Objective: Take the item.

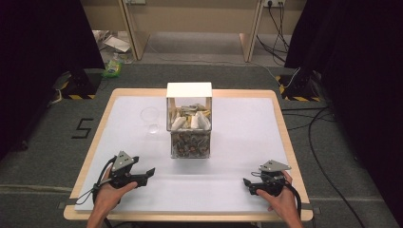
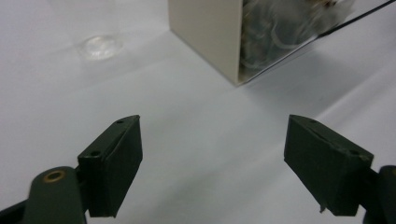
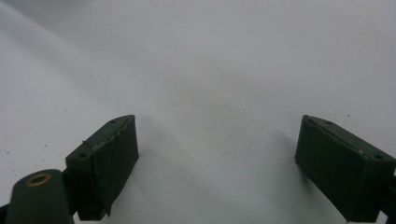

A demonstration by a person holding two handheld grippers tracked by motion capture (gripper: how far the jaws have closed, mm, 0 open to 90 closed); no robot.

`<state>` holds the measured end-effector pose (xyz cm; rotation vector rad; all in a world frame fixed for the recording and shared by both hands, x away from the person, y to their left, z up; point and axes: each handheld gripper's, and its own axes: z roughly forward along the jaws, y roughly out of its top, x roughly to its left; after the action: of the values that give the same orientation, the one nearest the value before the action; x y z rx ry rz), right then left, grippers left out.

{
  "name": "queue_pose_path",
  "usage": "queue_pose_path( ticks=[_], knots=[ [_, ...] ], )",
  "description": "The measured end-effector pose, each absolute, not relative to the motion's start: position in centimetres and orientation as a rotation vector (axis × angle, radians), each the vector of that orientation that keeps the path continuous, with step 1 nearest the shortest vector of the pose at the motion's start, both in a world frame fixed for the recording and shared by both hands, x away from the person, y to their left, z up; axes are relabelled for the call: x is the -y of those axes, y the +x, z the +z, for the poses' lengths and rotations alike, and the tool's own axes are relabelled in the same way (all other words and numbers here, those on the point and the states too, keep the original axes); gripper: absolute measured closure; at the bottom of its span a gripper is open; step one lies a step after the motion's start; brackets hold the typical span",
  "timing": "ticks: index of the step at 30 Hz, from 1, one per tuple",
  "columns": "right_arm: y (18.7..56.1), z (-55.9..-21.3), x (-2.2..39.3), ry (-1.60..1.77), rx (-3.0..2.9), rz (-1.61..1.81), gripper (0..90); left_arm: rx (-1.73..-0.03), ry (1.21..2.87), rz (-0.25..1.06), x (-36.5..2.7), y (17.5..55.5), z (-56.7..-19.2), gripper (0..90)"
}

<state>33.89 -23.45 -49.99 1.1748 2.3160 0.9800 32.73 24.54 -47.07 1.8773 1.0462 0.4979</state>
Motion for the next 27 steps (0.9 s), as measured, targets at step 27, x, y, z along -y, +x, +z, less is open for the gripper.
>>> queue_pose_path(
  ticks=[27],
  knots=[
    [33.9,-50.0,23.5,1.170,-2.315,0.981,13.7,-0.701,1.757,0.443,-18.8,33.7,-33.1,31.2]
  ],
)
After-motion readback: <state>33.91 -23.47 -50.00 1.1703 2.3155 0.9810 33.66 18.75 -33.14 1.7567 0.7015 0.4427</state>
